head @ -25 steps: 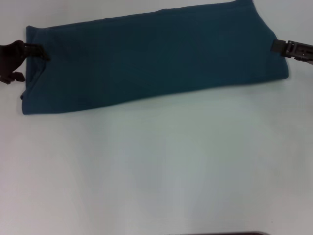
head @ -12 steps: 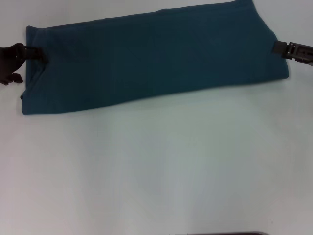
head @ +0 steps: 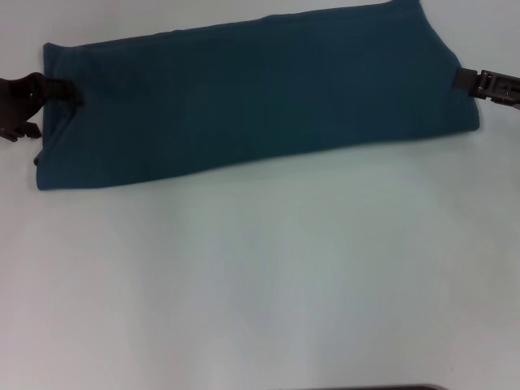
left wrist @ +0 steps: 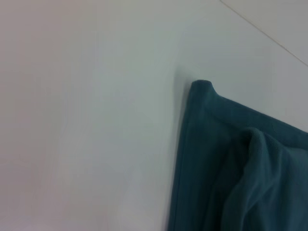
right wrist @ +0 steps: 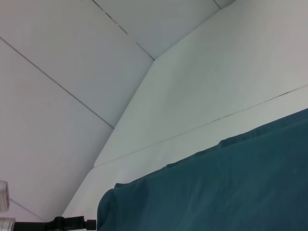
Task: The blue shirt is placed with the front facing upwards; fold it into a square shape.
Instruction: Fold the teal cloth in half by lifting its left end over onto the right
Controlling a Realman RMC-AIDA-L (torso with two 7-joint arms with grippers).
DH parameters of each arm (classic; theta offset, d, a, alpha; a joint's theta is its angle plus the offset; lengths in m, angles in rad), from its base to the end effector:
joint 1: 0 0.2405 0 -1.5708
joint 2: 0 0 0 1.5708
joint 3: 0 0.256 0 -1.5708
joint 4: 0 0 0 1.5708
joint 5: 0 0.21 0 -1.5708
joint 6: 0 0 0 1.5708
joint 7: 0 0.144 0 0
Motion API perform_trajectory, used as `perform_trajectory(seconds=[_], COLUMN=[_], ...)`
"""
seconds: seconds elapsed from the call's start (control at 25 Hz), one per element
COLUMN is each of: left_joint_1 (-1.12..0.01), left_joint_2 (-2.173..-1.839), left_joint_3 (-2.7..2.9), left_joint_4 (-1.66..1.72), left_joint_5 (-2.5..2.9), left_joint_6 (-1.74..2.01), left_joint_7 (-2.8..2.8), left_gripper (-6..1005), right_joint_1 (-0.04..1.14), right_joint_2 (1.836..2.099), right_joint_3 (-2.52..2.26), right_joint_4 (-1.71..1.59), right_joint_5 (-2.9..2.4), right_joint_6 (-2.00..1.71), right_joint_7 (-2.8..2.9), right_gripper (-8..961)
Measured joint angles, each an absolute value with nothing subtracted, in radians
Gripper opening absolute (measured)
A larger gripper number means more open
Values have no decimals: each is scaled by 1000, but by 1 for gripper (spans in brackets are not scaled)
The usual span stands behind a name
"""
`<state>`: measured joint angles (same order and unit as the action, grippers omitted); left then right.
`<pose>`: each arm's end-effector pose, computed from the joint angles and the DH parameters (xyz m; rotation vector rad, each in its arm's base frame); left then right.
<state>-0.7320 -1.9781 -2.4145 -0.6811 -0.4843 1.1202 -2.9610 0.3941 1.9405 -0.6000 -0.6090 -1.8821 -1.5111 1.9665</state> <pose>-0.3084 0.4115 0.0464 -1.6201 -1.9665 -0.1506 0.3325 0.3150 0.0705 -2.1863 1.5101 0.8869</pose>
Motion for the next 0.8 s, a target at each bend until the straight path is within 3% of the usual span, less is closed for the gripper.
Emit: perform_trajectory(seconds=[0.8], left_joint_1=[-732], left_joint_2=[-1982], left_joint_3=[-2403], left_joint_4=[-703], left_joint_5=[-484], left_joint_6=[1117], left_joint_7=[-2959], left_gripper=[949], right_joint_1=[394], right_joint_2=[1940], right_joint_3=[-598], right_joint_4=[-609], right_joint_5=[-1882], right_joint_6=[-1511], right_joint_7=[1967], right_gripper=[897])
